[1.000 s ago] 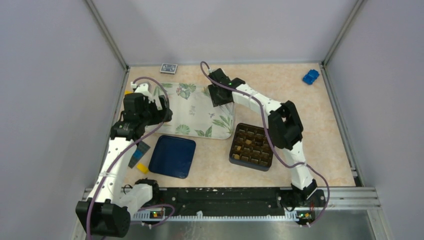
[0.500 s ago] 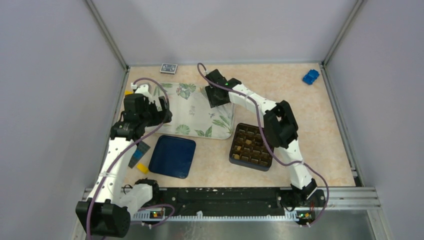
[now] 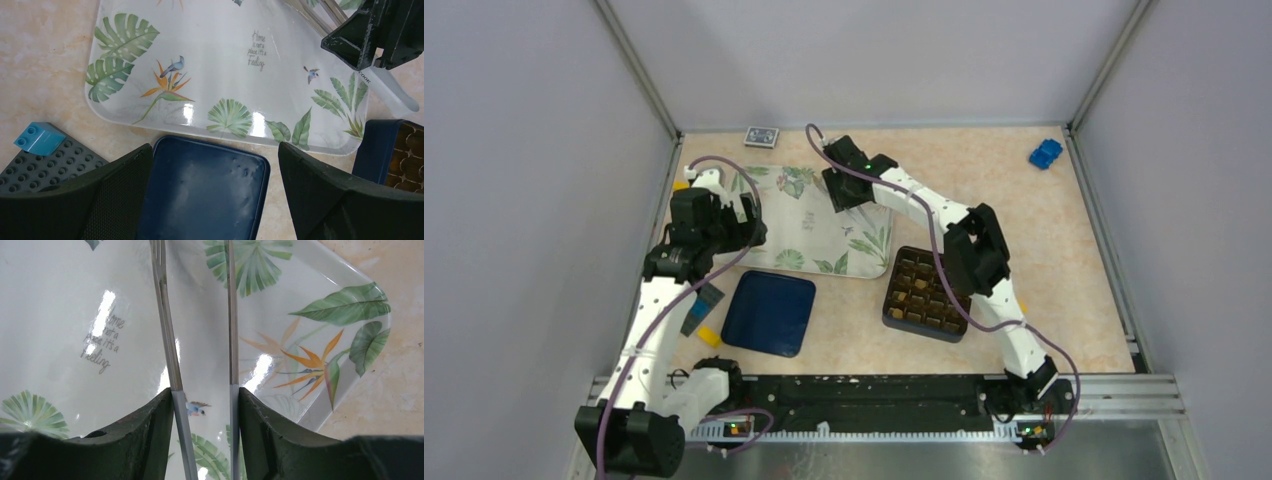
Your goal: Pack the chocolate
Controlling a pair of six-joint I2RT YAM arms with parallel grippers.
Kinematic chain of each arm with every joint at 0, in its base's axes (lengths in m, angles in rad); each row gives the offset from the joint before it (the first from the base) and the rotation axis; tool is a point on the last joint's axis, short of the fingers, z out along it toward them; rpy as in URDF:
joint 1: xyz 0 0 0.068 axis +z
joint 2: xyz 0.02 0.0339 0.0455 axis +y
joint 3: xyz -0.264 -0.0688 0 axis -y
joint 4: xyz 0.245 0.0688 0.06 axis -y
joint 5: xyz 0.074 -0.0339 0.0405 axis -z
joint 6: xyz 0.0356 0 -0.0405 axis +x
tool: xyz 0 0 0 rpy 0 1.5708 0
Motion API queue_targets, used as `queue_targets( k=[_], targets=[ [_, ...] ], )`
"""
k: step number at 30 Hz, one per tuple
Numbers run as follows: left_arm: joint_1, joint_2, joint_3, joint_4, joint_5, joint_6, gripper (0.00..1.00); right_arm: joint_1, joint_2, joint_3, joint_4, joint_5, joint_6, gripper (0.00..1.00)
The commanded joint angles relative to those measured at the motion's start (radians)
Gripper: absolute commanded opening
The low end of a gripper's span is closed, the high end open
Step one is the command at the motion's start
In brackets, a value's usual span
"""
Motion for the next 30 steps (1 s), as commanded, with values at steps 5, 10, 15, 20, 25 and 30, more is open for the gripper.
queue_targets(
  k=[5,10,15,20,25,30],
  targets=[
    [0.003,-0.013,0.031,0.014,-0.001,0.015,0.99,0.019,0.027,0.097,-0.006,-0.003,-0.033,0.48],
    [0.003,-0.021,0.027,0.014,-0.004,0.013,0.99,0.021,0.07,0.148,-0.011,-0.027,-0.028,0.48],
    [0.003,-0.026,0.026,0.009,-0.008,0.015,0.99,0.022,0.093,0.184,-0.012,-0.041,-0.021,0.48],
    [0.003,-0.032,0.022,0.007,-0.01,0.023,0.99,0.023,0.1,0.18,-0.004,-0.069,-0.027,0.47],
    [0.003,-0.033,0.016,0.01,0.002,0.023,0.99,0.026,0.096,0.166,0.002,-0.069,-0.028,0.46],
    [0.003,-0.043,0.011,0.008,0.0,0.023,0.99,0.026,0.111,0.178,0.012,-0.102,-0.01,0.46]
  ],
)
